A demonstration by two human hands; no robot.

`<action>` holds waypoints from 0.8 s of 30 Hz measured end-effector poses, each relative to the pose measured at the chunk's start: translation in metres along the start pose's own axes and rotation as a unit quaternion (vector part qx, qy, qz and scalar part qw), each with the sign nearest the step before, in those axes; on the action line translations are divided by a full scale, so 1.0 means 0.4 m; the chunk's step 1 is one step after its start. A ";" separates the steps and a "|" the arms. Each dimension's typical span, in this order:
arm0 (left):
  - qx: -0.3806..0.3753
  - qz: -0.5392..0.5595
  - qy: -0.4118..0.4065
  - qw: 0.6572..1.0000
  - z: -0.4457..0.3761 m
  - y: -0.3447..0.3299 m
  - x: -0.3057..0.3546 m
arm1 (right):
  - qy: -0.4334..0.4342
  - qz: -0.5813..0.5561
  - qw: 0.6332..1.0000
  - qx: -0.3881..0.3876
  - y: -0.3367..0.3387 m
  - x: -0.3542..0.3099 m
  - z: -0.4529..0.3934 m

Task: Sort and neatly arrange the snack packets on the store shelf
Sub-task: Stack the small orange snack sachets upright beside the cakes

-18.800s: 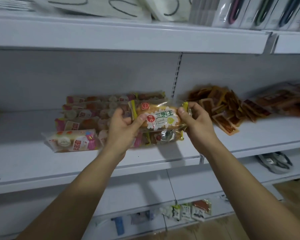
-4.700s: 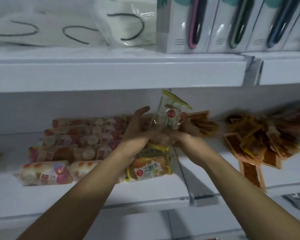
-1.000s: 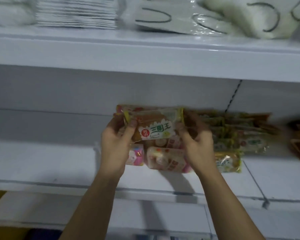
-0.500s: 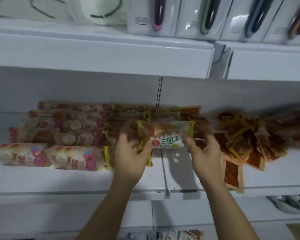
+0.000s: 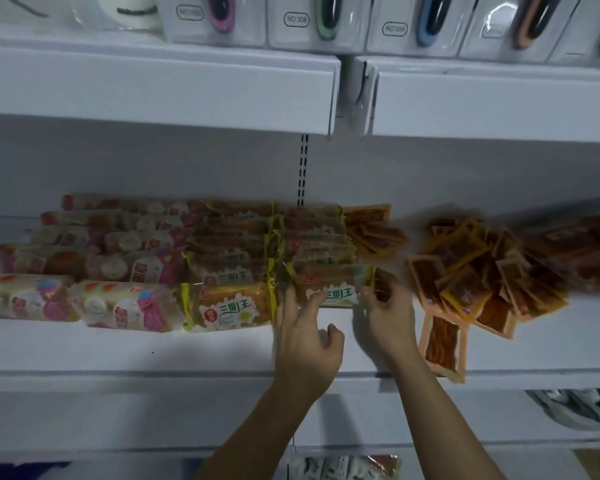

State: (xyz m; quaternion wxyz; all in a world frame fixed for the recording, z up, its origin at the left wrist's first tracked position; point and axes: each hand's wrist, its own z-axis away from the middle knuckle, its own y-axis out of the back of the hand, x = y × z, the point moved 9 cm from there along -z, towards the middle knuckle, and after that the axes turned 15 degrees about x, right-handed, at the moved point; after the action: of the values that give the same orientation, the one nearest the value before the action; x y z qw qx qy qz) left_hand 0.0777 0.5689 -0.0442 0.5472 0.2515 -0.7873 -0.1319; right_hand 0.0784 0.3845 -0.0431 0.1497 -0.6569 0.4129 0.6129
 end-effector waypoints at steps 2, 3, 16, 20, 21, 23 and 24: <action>-0.002 0.000 -0.009 1.000 0.013 -0.015 -0.007 | 0.001 -0.004 1.000 -0.007 -0.015 -0.005 -0.003; 0.004 0.002 -0.018 1.000 0.019 -0.018 -0.009 | 0.001 -0.007 1.000 -0.012 -0.021 -0.008 -0.001; 0.026 -0.049 -0.158 0.986 0.072 -0.022 0.028 | -0.008 0.008 1.000 -0.011 -0.026 -0.014 0.012; 0.035 -0.046 -0.168 0.984 0.068 -0.015 0.028 | -0.014 0.011 1.000 -0.011 -0.006 -0.011 0.017; 0.039 -0.044 -0.170 0.984 0.068 -0.011 0.027 | -0.014 0.016 1.000 -0.012 0.000 -0.013 0.020; 0.044 -0.041 -0.168 0.984 0.069 -0.005 0.026 | -0.009 0.028 0.999 -0.015 0.007 -0.010 0.023; 0.046 -0.040 -0.168 0.984 0.071 -0.002 0.026 | -0.006 0.033 0.999 -0.015 0.012 -0.010 0.026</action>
State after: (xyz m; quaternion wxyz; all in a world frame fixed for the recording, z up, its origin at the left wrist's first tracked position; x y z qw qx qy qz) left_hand 0.0488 0.5606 -0.0467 0.3894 0.2820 -0.8626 -0.1573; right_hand 0.0682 0.3903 -0.0401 0.1218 -0.6416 0.4243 0.6272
